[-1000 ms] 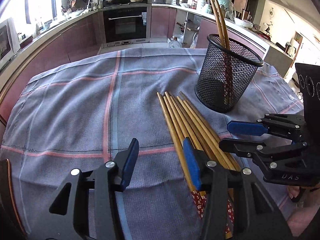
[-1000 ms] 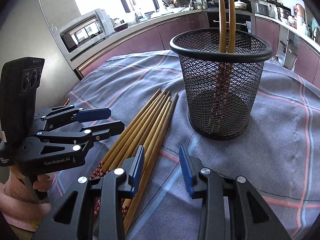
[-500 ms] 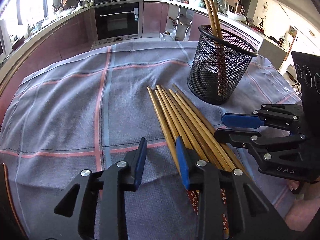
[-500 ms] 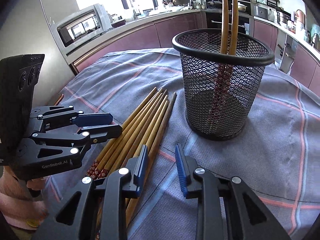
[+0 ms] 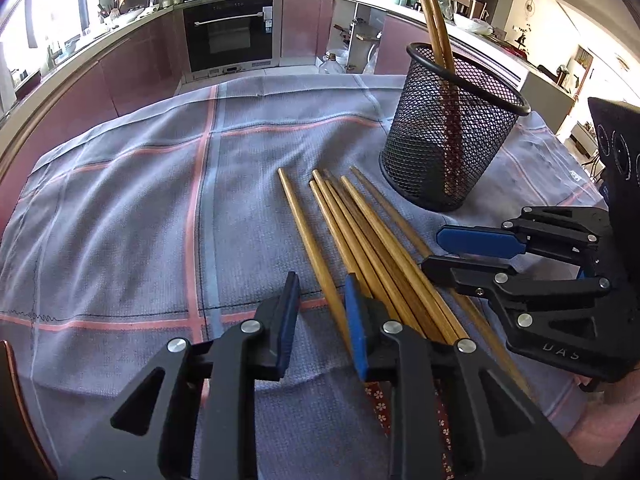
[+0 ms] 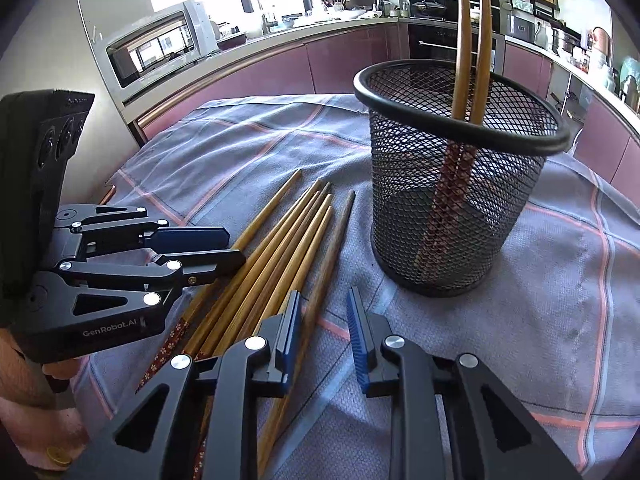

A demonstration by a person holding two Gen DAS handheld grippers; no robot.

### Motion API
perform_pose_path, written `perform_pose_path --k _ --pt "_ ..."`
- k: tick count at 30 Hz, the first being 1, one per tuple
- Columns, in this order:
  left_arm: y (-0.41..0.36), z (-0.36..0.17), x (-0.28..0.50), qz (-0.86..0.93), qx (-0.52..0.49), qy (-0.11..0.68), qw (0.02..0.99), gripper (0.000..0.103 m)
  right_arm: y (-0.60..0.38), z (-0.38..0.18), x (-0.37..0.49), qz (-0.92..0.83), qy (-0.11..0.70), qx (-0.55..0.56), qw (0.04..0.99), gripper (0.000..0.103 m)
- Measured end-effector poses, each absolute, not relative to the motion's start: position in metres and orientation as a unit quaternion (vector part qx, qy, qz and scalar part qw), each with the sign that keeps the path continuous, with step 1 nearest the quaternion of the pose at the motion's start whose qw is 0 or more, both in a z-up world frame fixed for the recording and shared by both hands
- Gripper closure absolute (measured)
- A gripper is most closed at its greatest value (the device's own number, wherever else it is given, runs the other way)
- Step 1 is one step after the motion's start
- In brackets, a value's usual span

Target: Organize utensils

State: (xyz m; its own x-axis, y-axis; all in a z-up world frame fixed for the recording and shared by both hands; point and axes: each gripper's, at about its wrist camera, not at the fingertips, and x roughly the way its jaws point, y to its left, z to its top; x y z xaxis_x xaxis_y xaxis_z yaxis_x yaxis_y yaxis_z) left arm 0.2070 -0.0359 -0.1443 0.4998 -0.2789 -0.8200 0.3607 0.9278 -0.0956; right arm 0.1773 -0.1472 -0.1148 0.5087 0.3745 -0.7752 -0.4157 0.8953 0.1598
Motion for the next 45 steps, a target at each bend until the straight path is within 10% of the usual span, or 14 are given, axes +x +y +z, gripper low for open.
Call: perform_pose_path --k 45 --pt "-0.009 -0.115 0.186 -0.172 -0.046 0.428 0.886 0.095 -0.169 -0.077 0.155 0.276 0.384 0.028 0.880 0.098"
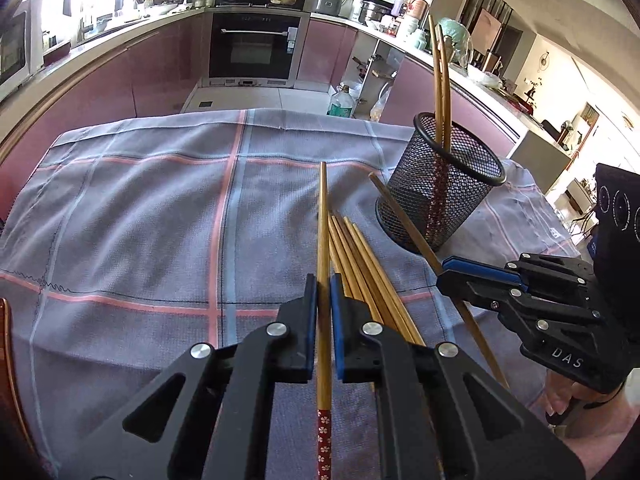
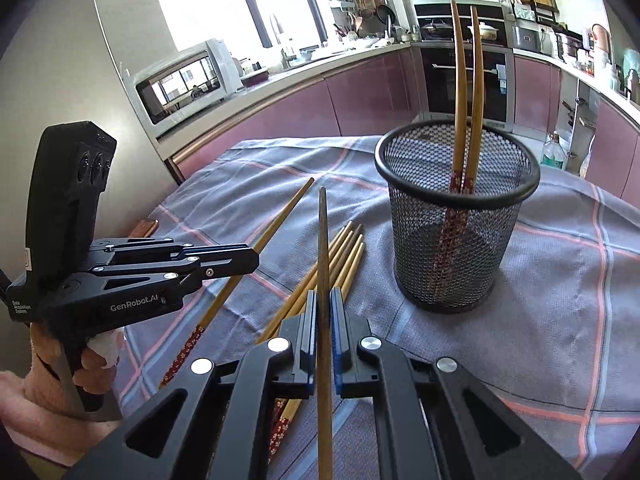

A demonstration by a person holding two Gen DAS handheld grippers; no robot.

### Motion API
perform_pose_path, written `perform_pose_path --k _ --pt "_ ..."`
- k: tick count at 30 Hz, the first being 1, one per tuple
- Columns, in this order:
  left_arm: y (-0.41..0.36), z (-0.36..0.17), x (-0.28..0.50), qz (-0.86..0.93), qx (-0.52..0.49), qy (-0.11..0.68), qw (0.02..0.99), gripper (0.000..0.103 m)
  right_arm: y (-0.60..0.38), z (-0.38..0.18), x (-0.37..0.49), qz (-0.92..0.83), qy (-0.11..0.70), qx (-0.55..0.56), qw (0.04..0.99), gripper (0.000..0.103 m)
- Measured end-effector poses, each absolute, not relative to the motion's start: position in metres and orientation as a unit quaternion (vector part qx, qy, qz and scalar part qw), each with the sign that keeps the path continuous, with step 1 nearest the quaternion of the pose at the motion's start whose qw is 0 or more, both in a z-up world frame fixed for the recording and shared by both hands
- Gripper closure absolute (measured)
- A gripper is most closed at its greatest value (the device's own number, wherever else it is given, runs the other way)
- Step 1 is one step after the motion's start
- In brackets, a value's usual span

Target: Organize utensils

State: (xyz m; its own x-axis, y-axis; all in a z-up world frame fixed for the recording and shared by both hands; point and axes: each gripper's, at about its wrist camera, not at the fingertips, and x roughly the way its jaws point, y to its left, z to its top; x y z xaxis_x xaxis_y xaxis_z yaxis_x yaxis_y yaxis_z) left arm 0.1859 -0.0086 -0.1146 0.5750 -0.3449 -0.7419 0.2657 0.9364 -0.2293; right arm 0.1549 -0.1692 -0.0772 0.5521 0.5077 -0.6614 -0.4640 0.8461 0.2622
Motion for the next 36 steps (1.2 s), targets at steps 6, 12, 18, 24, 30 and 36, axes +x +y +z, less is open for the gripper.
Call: perform_pose_path --k 6,12,18,24,30,36 --pt "-0.005 -0.091 0.175 -0.191 -0.056 0.404 0.893 0.095 -0.181 -0.057 0.147 0.285 0.359 0.040 0.888 0.098" --pt "-0.004 -0.069 0.164 -0.202 -0.062 0.380 0.900 0.095 -0.191 -0.039 0.144 0.287 0.333 0.052 0.897 0.098" --pt "-0.009 -0.051 0.159 -0.208 -0.061 0.363 0.906 0.095 -0.200 -0.025 0.140 0.283 0.307 0.054 0.907 0.098" --pt "-0.015 -0.033 0.157 -0.213 -0.056 0.345 0.912 0.095 -0.211 -0.008 0.138 0.280 0.280 0.060 0.916 0.098" --pt "-0.019 -0.008 0.155 -0.228 -0.057 0.318 0.919 0.095 -0.220 0.011 0.140 0.278 0.252 0.061 0.925 0.098" --pt "-0.024 0.021 0.158 -0.246 -0.062 0.288 0.924 0.096 -0.234 0.038 0.145 0.270 0.214 0.060 0.937 0.098"
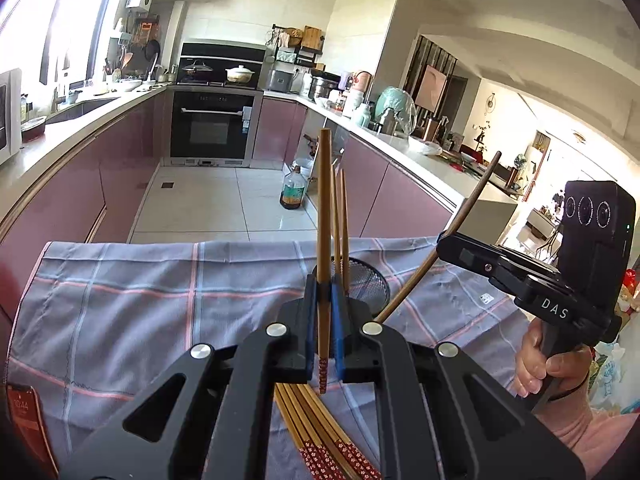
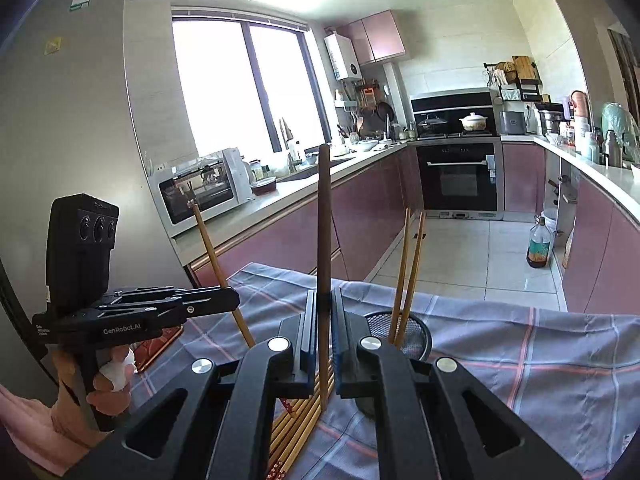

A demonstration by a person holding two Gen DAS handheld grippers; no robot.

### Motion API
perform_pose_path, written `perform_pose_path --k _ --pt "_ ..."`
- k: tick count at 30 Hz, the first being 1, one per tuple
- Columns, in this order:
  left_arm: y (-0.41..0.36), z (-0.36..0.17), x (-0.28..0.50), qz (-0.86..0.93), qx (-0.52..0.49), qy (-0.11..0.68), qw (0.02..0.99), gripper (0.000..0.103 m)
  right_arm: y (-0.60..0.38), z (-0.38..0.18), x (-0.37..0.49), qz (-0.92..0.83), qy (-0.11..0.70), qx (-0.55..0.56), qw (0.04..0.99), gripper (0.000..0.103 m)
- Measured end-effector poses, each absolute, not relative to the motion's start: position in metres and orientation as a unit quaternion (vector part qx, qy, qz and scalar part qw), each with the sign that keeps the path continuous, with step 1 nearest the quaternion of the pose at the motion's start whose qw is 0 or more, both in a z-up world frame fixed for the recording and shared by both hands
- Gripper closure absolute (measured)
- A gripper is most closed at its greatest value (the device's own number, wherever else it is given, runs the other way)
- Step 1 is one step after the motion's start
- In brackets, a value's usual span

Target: Organize utensils

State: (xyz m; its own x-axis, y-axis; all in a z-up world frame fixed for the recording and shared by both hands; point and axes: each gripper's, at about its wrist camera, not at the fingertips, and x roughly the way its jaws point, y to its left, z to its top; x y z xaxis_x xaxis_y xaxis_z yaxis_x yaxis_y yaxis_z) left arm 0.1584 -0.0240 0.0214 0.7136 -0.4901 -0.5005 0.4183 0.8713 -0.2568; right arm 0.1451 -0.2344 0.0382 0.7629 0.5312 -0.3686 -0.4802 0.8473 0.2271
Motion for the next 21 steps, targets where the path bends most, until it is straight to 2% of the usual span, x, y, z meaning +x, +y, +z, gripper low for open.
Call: perform_pose_path --k 12,21 --pt "-0.039 0.075 0.186 -0.262 -0.076 0.241 0.931 0.096 -0.258 0.071 0.161 0.255 0.176 0.064 0.949 0.098" --pt "-0.064 0.068 0.217 -0.258 -0.055 0.263 0.928 0.096 -0.266 0.067 0.184 0.239 0.182 0.069 0.951 0.098"
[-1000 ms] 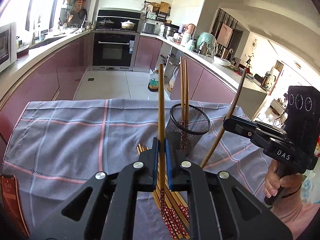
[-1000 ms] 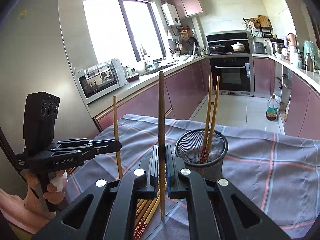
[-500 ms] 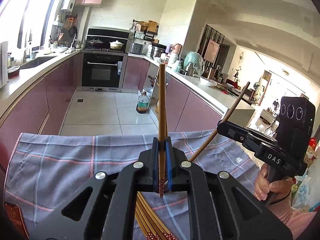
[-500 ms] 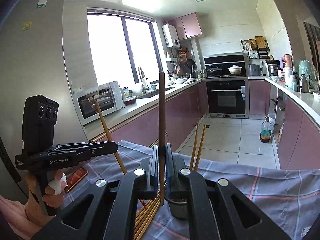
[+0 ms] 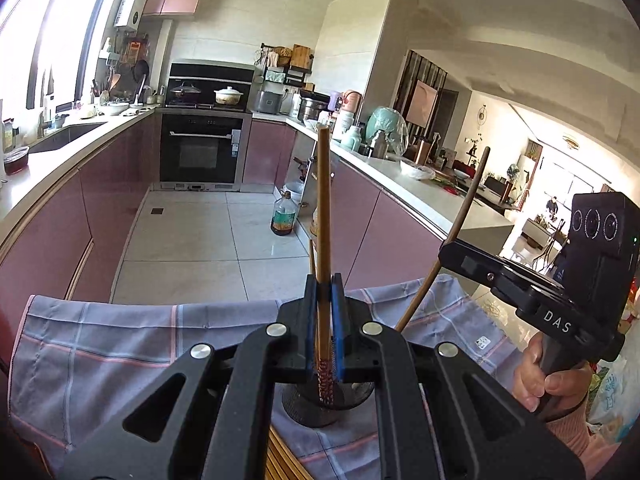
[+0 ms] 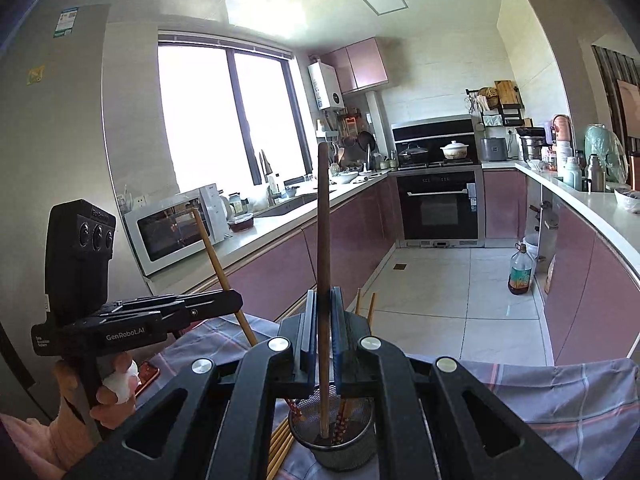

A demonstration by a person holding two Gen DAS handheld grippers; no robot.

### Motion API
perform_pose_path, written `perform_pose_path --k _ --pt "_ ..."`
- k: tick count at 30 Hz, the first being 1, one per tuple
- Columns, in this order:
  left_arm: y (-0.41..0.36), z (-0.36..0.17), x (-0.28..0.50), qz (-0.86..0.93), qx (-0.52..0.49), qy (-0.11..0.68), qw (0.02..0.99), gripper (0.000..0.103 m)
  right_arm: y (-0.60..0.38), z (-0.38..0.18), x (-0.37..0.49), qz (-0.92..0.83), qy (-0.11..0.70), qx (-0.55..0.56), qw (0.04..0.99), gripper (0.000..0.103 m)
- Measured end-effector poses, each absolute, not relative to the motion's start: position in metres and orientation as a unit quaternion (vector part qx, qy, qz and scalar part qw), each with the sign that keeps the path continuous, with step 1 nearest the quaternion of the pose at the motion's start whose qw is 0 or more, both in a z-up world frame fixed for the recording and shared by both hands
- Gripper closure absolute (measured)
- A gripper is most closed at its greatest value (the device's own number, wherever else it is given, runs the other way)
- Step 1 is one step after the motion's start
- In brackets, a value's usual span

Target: Organize utensils

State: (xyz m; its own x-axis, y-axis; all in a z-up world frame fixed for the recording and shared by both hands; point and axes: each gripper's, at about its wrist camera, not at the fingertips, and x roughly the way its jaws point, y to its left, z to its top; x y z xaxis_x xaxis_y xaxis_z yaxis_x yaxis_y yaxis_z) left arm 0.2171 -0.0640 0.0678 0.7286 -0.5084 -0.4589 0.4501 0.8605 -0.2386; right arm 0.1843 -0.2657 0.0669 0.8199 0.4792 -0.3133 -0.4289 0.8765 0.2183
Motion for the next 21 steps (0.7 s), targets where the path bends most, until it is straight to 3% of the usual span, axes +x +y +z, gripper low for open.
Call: perform_pose_path --k 14,21 --pt "-0.091 0.003 0.261 -0.265 -0.011 0.364 0.893 0.095 -0.249 0.003 0.228 0.238 0.314 0.065 0.917 0.098" --pt "-0.094 -0.018 0.278 -0.255 -0.015 0.379 0.890 0.095 -0.250 -0.002 0.239 0.225 0.324 0.078 0.915 0.095"
